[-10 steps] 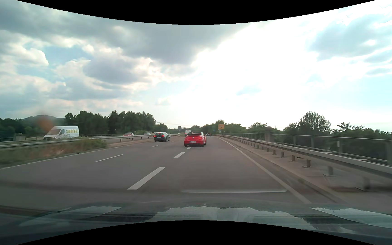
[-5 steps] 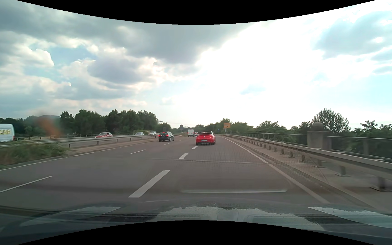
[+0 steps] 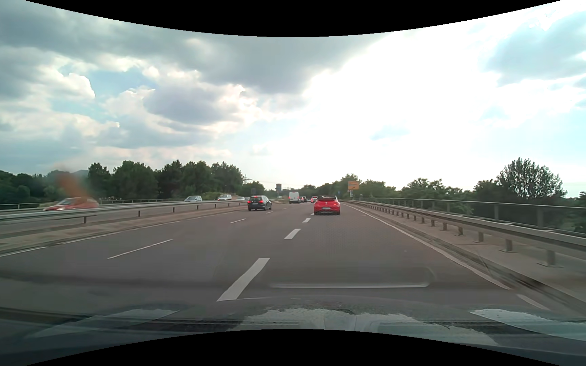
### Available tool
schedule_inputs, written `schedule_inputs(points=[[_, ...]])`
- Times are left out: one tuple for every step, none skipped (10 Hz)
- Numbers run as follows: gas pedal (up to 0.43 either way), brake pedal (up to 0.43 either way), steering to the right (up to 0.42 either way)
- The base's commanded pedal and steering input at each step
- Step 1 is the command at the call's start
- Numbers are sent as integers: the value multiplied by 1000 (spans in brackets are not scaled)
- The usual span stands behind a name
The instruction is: Follow the waypoints while adhering to traffic rules and regulations
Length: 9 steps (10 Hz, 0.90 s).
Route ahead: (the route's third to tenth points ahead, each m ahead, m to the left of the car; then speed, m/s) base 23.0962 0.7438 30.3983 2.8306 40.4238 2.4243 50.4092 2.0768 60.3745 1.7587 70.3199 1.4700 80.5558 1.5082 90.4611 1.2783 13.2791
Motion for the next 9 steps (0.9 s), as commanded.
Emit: schedule_inputs(points=[[79, 0, -17], [67, 0, -12], [67, 0, -10], [28, 0, -6], [0, 0, -4], [0, 0, -4], [0, 0, 0], [0, 0, 0], [0, 0, 0]])
